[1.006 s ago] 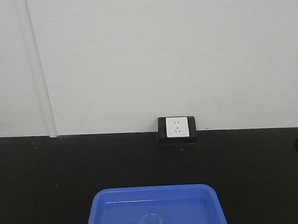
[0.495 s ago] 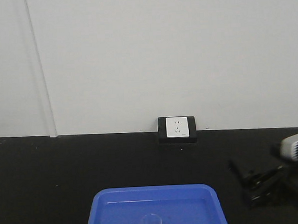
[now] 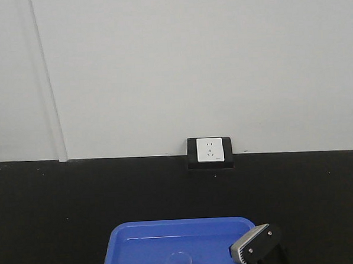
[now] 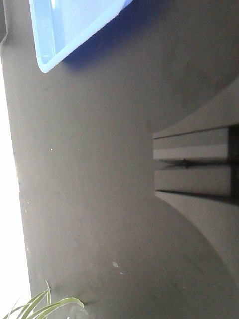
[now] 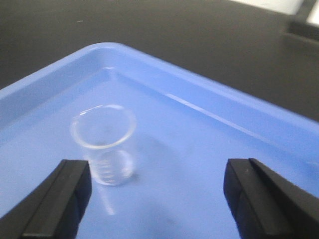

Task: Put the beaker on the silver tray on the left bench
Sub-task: 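Reach the right gripper down to the glass beaker in the blue tray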

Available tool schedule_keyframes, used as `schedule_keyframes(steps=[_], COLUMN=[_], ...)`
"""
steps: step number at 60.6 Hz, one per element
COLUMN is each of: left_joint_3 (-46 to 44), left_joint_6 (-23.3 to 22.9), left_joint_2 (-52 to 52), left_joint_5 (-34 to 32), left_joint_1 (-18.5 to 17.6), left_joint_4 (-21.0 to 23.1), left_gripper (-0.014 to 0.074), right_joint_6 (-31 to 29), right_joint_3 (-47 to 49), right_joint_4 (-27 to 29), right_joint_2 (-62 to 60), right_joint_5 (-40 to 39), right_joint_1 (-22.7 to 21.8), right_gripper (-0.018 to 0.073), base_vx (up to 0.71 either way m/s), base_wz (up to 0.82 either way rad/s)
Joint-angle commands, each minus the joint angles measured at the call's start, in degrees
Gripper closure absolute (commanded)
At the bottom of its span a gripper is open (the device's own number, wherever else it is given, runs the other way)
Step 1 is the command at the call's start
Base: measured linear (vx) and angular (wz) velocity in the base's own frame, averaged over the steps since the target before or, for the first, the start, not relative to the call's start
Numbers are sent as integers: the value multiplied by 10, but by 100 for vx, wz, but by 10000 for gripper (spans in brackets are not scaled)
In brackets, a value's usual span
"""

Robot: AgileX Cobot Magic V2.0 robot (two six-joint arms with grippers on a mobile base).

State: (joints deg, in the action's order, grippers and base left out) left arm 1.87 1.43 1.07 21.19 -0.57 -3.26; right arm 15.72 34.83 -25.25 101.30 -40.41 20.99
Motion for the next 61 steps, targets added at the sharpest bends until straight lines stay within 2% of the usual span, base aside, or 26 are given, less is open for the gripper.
schedule_keyframes(steps=[1,15,24,37,54,61], left_joint_3=[11,11,11,11,11,11], left_joint_6=[-1,-1,-1,-1,-1,-1], left_joint_2=[4,4,4,4,4,4], left_joint_5=[-43,-43,-43,-43,-43,-43], left_joint_1=[-3,-3,-3,-3,-3,-3], left_joint_4=[2,2,2,2,2,2], left_gripper=[595,595,595,595,595,595], right_joint_6=[-9,2,56,92,111,124], right_joint_3=[18,65,114,175,237,248], right_joint_4=[-8,-64,-94,-142,-155,-160], right_joint_2=[10,77,118,175,221,229], right_joint_5=[-92,-119,-132,-139,-164,-165], right_joint_1=[0,1,1,1,2,2], right_gripper=[-26,-26,-26,-26,-18,30], base_vx=[0,0,0,0,0,0], base_wz=[0,0,0,0,0,0])
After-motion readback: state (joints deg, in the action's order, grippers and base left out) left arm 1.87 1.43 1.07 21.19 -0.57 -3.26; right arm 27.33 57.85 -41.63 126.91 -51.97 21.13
